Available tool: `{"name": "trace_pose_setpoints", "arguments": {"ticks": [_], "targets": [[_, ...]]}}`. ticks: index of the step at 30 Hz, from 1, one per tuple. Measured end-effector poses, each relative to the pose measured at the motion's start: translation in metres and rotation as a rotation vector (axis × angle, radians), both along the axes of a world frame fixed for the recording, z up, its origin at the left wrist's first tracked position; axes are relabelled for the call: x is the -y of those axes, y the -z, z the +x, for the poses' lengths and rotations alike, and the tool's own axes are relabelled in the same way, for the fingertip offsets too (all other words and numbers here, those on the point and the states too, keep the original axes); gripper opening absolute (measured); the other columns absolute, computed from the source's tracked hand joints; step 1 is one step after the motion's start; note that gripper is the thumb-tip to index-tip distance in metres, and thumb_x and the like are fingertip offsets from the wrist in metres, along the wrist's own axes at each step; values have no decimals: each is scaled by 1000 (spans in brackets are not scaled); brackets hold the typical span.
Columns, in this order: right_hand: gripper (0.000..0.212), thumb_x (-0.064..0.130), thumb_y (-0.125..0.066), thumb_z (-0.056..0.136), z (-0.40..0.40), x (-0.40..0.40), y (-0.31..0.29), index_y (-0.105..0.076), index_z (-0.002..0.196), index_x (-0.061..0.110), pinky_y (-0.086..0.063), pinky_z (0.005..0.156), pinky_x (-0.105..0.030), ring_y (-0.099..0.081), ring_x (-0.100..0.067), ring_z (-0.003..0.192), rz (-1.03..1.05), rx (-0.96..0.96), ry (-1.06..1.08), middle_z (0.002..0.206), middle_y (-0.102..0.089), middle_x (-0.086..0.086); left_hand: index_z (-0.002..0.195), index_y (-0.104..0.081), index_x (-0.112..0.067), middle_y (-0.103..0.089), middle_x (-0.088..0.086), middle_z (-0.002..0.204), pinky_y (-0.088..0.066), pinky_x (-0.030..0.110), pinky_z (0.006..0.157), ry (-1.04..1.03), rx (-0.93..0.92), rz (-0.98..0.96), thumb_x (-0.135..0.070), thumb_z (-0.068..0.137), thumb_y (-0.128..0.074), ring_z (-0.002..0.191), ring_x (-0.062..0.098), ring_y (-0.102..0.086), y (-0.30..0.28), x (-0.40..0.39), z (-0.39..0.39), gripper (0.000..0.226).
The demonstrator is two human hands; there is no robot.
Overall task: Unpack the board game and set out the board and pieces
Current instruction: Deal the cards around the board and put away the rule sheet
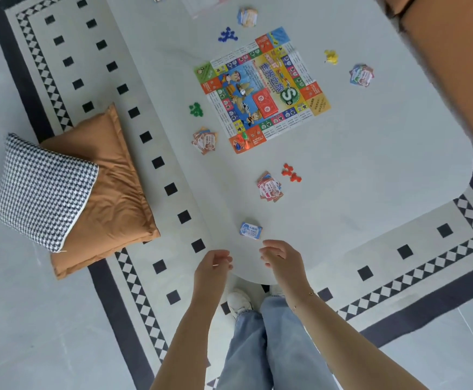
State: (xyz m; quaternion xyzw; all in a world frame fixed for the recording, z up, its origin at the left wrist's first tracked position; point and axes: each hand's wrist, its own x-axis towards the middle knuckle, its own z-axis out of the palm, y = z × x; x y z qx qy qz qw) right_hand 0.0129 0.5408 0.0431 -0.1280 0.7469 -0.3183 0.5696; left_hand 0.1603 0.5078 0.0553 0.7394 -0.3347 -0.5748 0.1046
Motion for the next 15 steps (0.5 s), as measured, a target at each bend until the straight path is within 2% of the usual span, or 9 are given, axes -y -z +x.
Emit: {"name": "trace_pose_setpoints", "arguments": {"ticks": [4, 9, 12, 15], "targets": [[21, 4, -55, 86, -5, 20, -19, -65, 98, 19, -50, 93, -39, -67, -18, 94, -49, -7, -24, 94, -72, 0, 92, -63, -18, -68, 1, 95, -51, 30, 84, -1, -43, 12, -2, 90, -45, 78, 11, -65, -12, 24, -2, 24], [20, 4, -58, 84, 3, 52, -33, -67, 101, 11, -52, 92, -40, -68, -18, 91, -62, -5, 4, 87, -71, 6, 94, -65, -12, -69, 5, 94, -47, 15, 67, 51, -85, -33, 0, 90, -43, 77, 10, -65, -22, 70, 4, 25], [22, 2, -56, 84, 20, 79, -39, -67, 101, 10, -54, 87, -35, -68, -16, 85, -79, -4, 40, 78, -71, 11, 94, -66, -14, -69, 1, 96, -48, 20, 75, 98, -106, -40, -3, 90, -43, 83, 12, -66, -27, 103, 22, 26], [24, 4, -51, 88, 49, 116, -43, -66, 105, 13, -53, 75, -24, -68, -17, 87, -91, -11, 115, 86, -73, 5, 90, -64, -22, -69, -3, 95, -48, 29, 85, 207, -112, -15, -5, 89, -43, 86, 9, -66, -25, 150, 52, 27]]}}
